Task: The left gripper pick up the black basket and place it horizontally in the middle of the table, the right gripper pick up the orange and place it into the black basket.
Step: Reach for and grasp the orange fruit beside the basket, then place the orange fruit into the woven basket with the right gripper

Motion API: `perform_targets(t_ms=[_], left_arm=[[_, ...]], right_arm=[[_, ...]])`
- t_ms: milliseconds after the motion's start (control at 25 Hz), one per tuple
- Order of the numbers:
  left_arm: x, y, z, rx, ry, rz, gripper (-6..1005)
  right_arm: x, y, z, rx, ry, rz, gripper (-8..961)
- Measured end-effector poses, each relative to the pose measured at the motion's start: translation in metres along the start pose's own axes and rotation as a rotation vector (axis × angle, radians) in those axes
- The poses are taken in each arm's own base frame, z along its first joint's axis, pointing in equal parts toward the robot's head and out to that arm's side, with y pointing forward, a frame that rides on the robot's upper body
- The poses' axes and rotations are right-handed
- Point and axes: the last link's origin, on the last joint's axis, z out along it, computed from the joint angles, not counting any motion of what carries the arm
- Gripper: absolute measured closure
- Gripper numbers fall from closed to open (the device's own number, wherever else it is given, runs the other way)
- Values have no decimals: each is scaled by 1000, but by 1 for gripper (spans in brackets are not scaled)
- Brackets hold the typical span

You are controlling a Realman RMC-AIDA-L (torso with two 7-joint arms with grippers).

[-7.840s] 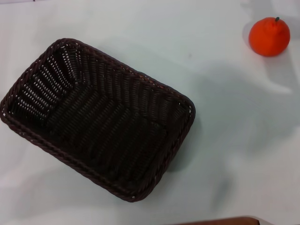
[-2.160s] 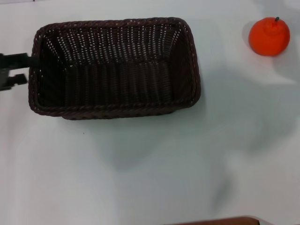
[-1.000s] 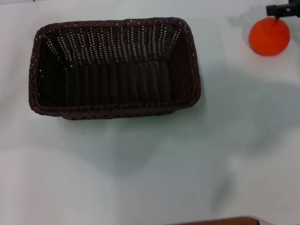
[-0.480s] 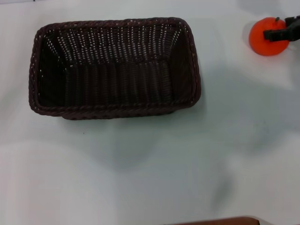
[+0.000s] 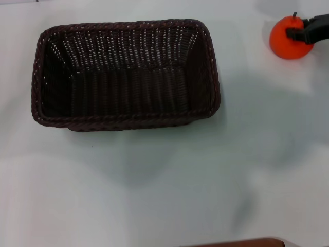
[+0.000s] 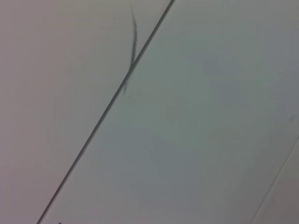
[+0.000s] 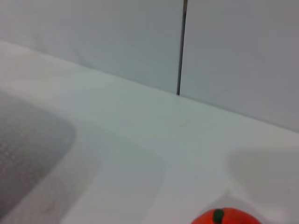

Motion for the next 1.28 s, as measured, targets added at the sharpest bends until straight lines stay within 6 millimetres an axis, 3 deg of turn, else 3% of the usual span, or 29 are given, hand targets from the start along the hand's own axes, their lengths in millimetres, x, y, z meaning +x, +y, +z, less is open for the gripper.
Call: perform_targets(t_ms=[120,280,480,680,840,920,1200,1280], left_arm=[[0,0,0,-1,0,0,216],[0,1,0,-4,2,-3,216],[0,0,-1,-2,5,-5,216],[-2,0,-4,1,4,-8,216],[-2,0,-5,2,6,-11,217],[-3,0,-5,1,6,-12,217],[-7,-1,-5,7,4,-20,217],[-8,-2,-7,10,3,-28,217]], right_arm=[[2,1,-1,-1,29,6,566],[4,1,-2,3,70,27,718],[7,4,-8,13,175,86,738],[18,-3,-23,121,429,190,758],[38,-33,-32,325,657,192,783],[53,-58,-31,458,727,155,800],[86,-139,-5,741,685,2,853],[88,-148,2,750,657,-18,787]])
